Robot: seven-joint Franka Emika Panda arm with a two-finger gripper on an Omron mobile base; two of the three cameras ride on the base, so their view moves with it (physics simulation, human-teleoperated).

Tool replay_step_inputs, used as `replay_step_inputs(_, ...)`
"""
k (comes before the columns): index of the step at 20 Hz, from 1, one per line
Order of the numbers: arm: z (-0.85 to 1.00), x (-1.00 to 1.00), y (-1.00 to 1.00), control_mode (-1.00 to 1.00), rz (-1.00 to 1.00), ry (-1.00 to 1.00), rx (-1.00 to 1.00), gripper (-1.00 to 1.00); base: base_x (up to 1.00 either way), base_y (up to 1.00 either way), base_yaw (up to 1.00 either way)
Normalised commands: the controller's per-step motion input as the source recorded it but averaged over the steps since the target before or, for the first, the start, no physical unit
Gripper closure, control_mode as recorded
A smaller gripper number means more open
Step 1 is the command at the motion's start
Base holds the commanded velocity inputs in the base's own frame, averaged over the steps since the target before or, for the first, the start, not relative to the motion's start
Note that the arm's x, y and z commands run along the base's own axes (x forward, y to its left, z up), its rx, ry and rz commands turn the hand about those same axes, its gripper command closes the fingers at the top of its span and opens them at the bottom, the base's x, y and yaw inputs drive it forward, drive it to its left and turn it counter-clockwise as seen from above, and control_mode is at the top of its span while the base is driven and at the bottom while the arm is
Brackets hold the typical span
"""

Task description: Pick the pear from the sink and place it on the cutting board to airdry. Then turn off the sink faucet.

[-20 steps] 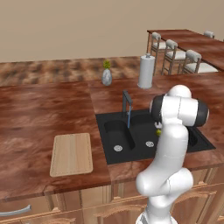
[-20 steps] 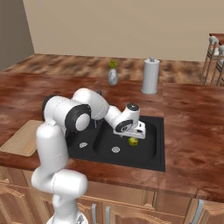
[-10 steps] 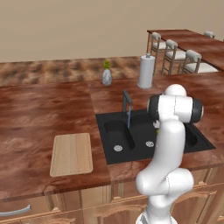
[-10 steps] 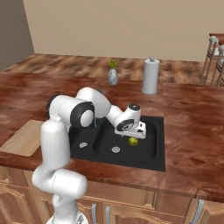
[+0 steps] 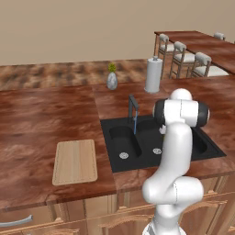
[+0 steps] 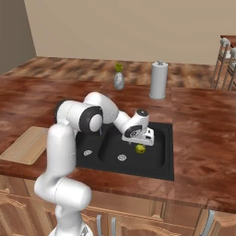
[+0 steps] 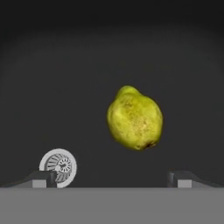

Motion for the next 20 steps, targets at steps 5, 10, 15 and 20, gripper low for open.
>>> replay_step_inputs(5,-0.18,0.18,-0.05,-1.0,0.0,0.01,0.0,-1.0,0.0,0.0,0.0)
replay_step_inputs(10,-0.18,0.18,-0.05,-1.0,0.0,0.0,0.0,-1.0,0.0,0.0,0.0)
replay_step_inputs(15,-0.18,0.2,-0.06,-1.0,0.0,0.0,0.0,-1.0,0.0,0.0,0.0)
replay_step_inputs(20,-0.16,0.18,-0.06,-1.0,0.0,0.0,0.0,-1.0,0.0,0.0,0.0)
